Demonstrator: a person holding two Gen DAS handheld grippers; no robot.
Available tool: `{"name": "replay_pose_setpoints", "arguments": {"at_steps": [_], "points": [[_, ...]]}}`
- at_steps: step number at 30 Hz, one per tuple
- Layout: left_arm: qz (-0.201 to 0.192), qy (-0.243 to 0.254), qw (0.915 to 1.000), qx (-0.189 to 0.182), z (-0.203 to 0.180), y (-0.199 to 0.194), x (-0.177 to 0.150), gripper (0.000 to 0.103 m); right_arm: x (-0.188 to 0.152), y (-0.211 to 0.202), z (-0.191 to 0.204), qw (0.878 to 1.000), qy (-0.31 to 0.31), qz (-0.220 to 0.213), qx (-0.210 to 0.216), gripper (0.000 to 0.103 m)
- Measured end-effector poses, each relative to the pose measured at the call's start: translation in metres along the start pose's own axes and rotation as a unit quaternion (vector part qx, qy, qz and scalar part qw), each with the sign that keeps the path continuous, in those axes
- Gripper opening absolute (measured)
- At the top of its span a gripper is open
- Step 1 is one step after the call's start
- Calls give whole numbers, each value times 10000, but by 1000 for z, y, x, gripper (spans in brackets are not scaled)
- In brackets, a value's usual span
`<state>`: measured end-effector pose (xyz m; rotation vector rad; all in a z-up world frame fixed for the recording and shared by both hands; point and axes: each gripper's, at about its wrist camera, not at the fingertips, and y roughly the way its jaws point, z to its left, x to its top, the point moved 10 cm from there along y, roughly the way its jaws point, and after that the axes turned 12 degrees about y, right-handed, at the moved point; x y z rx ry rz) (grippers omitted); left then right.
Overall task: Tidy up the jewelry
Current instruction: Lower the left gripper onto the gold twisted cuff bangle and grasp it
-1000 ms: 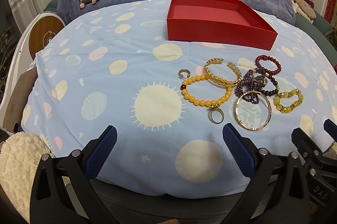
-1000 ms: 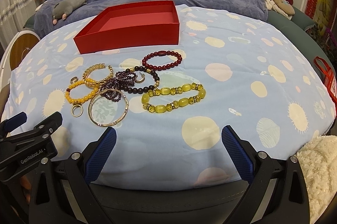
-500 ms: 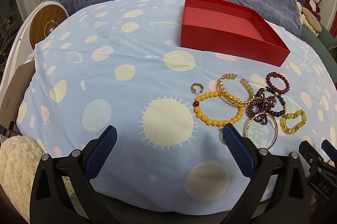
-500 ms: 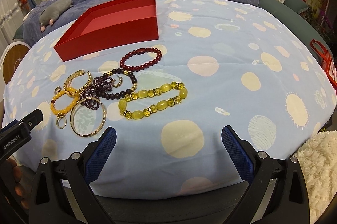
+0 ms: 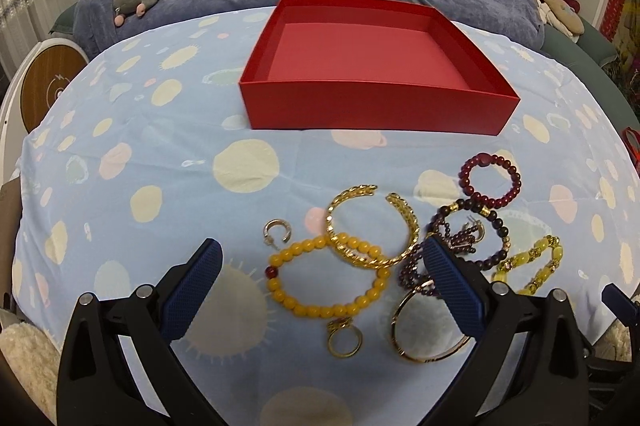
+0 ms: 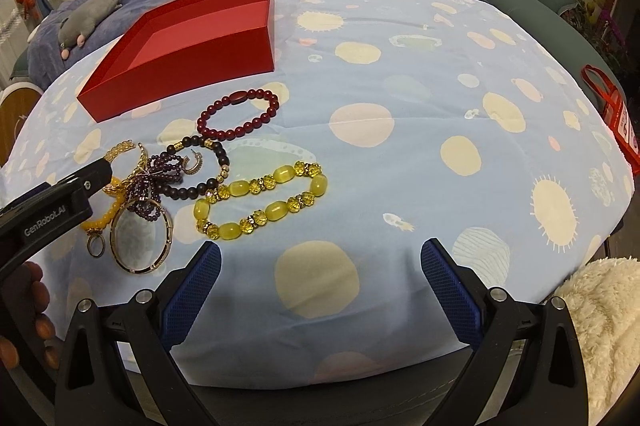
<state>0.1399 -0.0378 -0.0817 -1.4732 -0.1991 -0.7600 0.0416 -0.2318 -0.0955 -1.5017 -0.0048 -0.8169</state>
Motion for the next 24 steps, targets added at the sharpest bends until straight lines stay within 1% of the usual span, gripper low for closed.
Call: {"name": "replay_pose_setpoints", "arguments": {"at_steps": [5,7,9,11,13,14,15,16,20,24], "points": [[208,58,9998,-24,-12,24,8,94,4,3,-3,9999,82,87,-10,96],[282,84,9996,-40,-16,32,7,87,6,4,-4,9999,96,105,-15,96],[326,70,9994,-87,-18,38,8,83,7,4,-5,9998,126,121,-31,96],[279,82,9996,-59,-18,39,11,78,9,4,-6,9998,158,131,-14,96],[209,154,9996,-82,-20,37,13,66,9,4,-7,9998,175,128,-11,96],[172,184,9996,-109,-22,36,13,63,9,5,-7,9997,183,134,-8,96],[146,214,9996,-137,-24,35,14,58,9,5,-7,9997,190,148,-5,96],[131,246,9995,-141,-25,35,14,56,8,5,-7,9997,199,166,-1,96],[97,283,9994,-168,-27,31,11,56,6,4,-5,9996,194,192,26,96],[76,188,9996,-190,-25,23,8,56,8,-1,-2,9999,81,104,43,96]]}}
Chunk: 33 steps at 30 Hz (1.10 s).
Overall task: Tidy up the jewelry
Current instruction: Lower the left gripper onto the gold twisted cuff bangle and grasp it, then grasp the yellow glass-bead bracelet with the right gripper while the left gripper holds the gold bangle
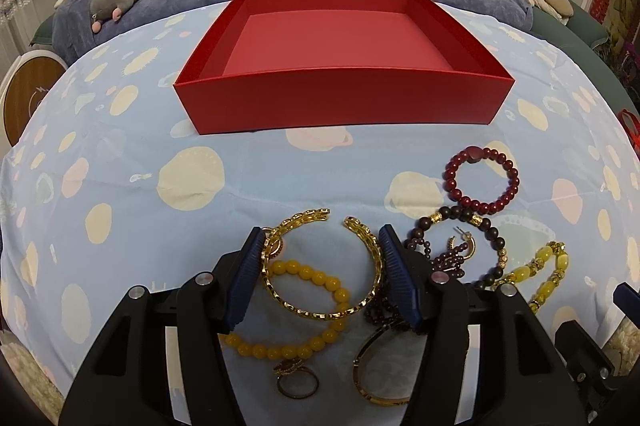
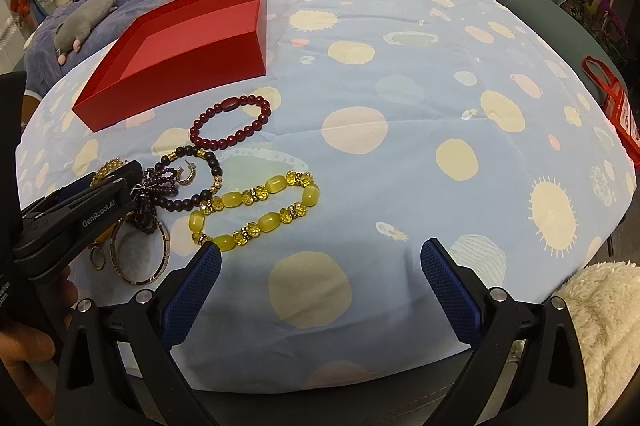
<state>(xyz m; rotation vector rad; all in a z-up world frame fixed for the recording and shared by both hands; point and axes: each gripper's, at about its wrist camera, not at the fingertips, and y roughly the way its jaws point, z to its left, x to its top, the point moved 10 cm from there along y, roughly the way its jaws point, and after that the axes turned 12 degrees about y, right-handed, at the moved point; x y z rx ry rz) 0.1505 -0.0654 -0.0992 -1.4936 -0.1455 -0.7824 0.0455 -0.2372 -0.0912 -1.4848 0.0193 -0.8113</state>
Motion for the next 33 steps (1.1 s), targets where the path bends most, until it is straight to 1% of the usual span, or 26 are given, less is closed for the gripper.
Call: {"name": "replay_pose_setpoints", "arguments": {"at_steps": [5,11,16,21,22,24,28,31,33], "points": [[-64,-240,9997,7,16,-20,-7,56,2,-4,1,10000,-26,-24,48,96],[-34,-459,9989,133,43,-39,-26,56,6,-1,9,9999,-70,-13,158,96],[1,-628,9978,218,60,-45,-42,56,7,9,20,9997,-151,59,205,94],[43,-740,9970,209,65,-45,-49,56,6,20,28,9995,-208,144,184,91],[48,-756,9969,197,65,-45,-49,56,6,22,30,9995,-223,152,186,91],[70,-775,9968,175,64,-44,-51,56,6,26,32,9993,-233,187,202,85],[108,-761,9969,139,61,-42,-54,56,10,34,25,9995,-122,238,137,79],[140,-725,9972,138,59,-39,-57,56,13,37,22,9997,-193,165,42,75],[153,-720,9972,133,57,-38,-58,56,14,37,23,9995,-300,100,-4,69]]}}
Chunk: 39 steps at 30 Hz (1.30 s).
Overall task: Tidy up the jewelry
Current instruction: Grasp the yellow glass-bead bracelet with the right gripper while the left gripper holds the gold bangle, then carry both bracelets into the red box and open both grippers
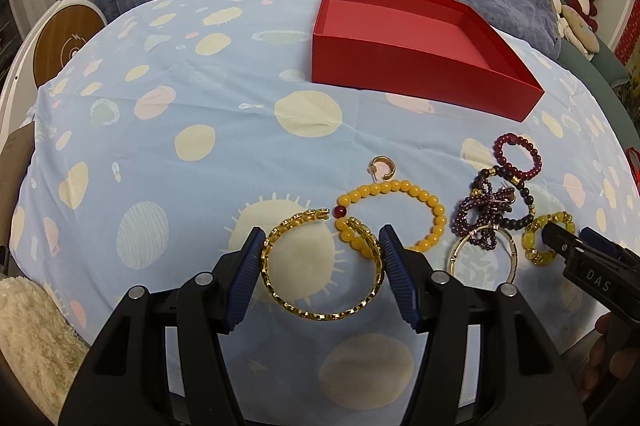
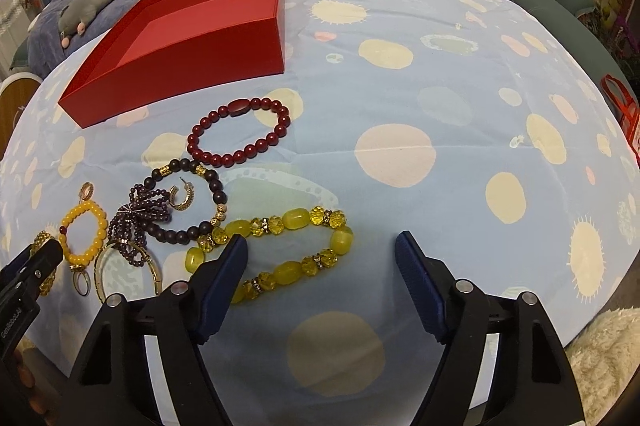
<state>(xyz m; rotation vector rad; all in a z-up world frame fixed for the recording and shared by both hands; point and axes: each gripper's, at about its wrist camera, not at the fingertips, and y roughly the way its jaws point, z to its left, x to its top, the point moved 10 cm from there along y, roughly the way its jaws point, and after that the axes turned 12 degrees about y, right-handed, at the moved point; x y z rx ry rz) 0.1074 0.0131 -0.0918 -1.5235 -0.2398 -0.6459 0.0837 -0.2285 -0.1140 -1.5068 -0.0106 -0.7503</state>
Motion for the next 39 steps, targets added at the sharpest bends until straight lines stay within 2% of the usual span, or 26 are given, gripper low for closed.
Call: {"name": "replay_pose_setpoints", "arguments": {"at_steps": [4,9,10,12,14,20,31,36,39], "points": [[25,17,10000,4,-2,1,-2,56,1,-2,2,9999,-63,-88,54,61],[35,34,10000,-8,-2,1,-3,56,1,-4,3,9998,-113,-67,155,36],[30,45,10000,-2,-3,1,-4,56,1,-4,3,9998,-105,-58,171,33],[19,67,10000,-10,-4,0,-4,56,1,-5,2,9997,-89,-30,232,19],[10,92,10000,-8,-5,-1,-5,56,0,-6,2,9994,-65,41,339,9],[-54,112,9999,-23,-7,-10,-4,56,-4,-18,0,9988,-6,71,482,9],[-165,103,9997,-155,-6,-36,9,56,10,-75,12,9964,-105,-158,823,9],[-247,192,9992,-234,-4,-46,32,56,27,-94,23,9947,-267,-251,958,9],[-339,334,9984,-300,-6,-50,57,56,47,-101,35,9929,-401,-331,1067,9]]}}
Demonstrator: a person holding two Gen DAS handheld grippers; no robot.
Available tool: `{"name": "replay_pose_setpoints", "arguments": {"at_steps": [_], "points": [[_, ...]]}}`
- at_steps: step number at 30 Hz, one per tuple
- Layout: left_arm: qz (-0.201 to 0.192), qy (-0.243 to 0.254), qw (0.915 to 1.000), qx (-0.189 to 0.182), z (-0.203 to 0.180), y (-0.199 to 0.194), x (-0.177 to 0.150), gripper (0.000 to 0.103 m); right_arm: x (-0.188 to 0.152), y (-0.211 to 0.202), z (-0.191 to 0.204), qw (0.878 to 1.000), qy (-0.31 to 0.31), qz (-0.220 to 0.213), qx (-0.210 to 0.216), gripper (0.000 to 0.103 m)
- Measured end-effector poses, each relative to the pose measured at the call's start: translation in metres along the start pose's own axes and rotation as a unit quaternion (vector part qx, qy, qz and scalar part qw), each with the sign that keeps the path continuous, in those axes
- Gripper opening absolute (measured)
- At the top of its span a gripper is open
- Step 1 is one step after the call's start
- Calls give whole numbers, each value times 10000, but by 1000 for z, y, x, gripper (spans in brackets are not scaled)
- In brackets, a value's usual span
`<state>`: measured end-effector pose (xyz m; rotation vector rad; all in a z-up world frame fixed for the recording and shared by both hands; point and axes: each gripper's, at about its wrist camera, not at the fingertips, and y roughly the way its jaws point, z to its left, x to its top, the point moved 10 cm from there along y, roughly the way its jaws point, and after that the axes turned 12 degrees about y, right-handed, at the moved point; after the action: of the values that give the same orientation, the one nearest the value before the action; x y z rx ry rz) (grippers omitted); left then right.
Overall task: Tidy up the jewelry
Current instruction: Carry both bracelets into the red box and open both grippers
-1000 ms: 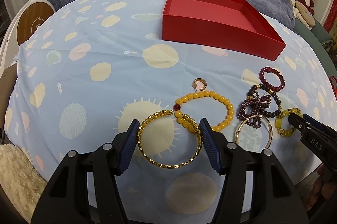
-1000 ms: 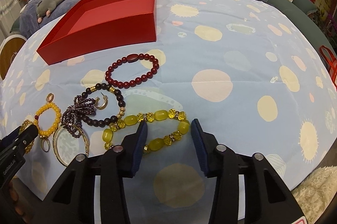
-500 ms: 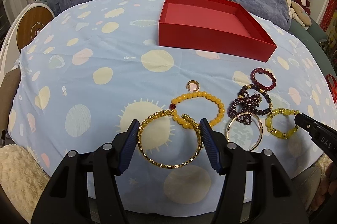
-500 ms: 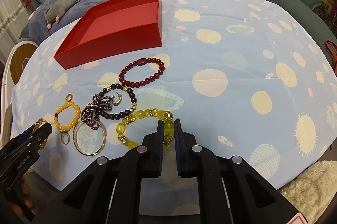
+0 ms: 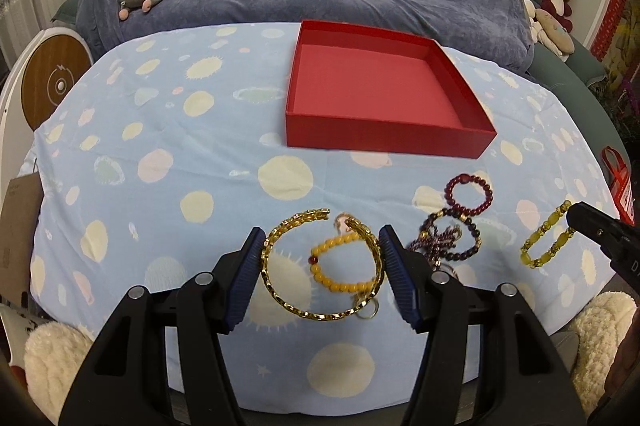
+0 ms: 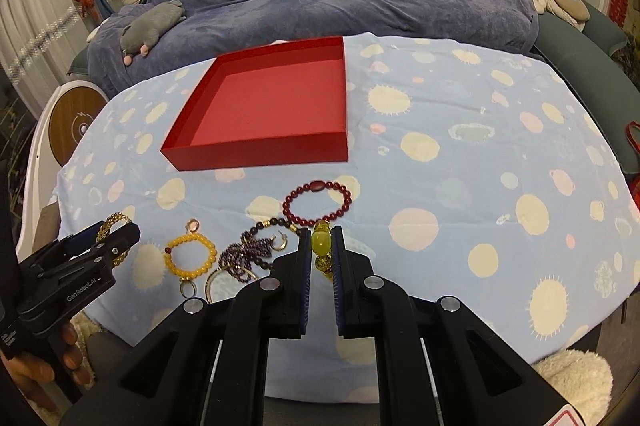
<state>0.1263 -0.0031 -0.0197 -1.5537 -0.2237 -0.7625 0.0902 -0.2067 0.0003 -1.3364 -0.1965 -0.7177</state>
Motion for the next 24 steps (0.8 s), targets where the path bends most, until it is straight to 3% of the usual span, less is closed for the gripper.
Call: {"name": "replay_pose_setpoints", "arguments": {"at_steps": [7,15,20,24], "points": [[-254,307,9991,-164,-1,20,90,56,80,19,38,9986,-154,-137,478,9],[-495,670,9965,-85,-1,85,198,56,177,83,82,9964,-168,-122,820,9],[-404,568,9974,-177,6,137,234,56,211,138,91,9966,-114,28,819,10],[-147,413,9989,-149,15,179,244,56,219,179,86,9966,-13,265,778,10]]}}
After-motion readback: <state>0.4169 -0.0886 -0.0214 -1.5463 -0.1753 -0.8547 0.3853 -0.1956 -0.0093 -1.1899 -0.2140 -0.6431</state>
